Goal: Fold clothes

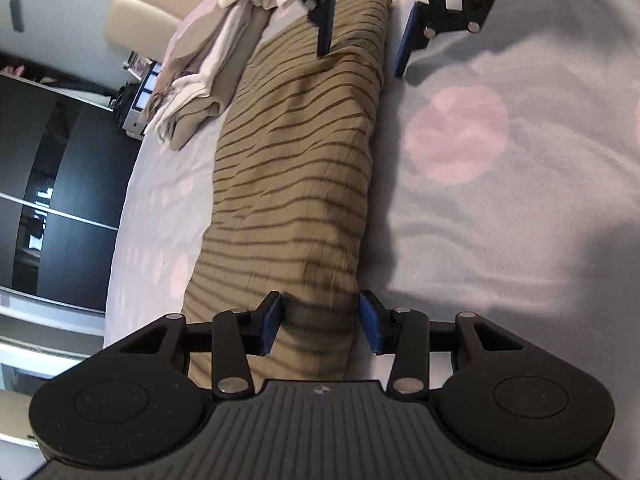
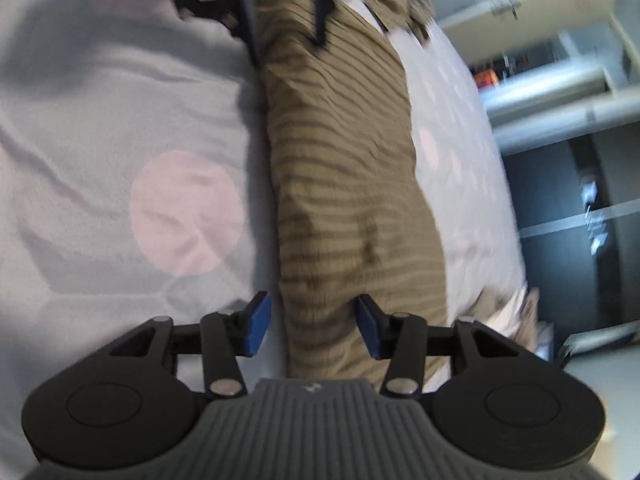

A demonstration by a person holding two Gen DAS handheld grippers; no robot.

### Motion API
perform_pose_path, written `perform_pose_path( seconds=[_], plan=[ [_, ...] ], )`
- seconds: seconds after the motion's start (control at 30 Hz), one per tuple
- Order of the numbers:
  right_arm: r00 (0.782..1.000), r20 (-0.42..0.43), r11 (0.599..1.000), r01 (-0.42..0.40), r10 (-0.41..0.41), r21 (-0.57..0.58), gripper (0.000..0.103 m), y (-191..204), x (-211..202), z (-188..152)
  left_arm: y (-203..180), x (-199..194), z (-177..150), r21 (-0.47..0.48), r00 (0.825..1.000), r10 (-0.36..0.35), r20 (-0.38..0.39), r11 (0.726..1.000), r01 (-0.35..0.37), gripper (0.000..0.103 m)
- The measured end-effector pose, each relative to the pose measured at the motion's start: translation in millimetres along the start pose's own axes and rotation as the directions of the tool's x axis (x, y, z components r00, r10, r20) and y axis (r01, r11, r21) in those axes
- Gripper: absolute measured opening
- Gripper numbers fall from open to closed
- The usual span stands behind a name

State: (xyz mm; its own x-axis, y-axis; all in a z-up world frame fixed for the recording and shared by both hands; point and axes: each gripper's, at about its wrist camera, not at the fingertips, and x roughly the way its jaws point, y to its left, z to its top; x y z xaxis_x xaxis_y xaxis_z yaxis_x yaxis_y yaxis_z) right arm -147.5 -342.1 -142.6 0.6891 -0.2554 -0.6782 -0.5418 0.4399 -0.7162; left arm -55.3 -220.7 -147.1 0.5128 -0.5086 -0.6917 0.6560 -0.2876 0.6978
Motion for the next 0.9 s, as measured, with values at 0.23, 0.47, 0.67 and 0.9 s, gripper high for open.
perform_pose_path(
  seconds=[0.23, 0.47, 0.67, 0.9],
  plan=[
    [0.998, -0.044, 0.994, 0.034, -0.039, -0.1, 0.023, 10.2, 17.4, 2.0, 8.6, 11.7, -2.5, -0.035, 0.999, -0.044, -0.019, 0.998, 0.043, 0.006],
    [0.996, -0.078, 0.999, 0.027, -0.031, -0.045, 0.015, -7.2, 19.0, -14.8, 11.3, 4.2, -16.2, -0.063, 0.998, -0.061, -0.027, 0.996, 0.059, 0.005],
    [0.986, -0.164, 1.0, 0.023, -0.024, -0.006, 0.015, -9.2, 19.3, -39.8, 14.4, -2.4, -28.8, -0.094, 0.997, -0.068, -0.033, 0.993, 0.064, 0.006],
    [0.969, -0.245, 0.996, 0.015, 0.008, 0.092, 0.01, -18.2, 21.6, -52.3, 16.7, -12.4, -54.6, -0.124, 0.994, -0.058, -0.089, 0.991, 0.047, 0.022]
  ],
)
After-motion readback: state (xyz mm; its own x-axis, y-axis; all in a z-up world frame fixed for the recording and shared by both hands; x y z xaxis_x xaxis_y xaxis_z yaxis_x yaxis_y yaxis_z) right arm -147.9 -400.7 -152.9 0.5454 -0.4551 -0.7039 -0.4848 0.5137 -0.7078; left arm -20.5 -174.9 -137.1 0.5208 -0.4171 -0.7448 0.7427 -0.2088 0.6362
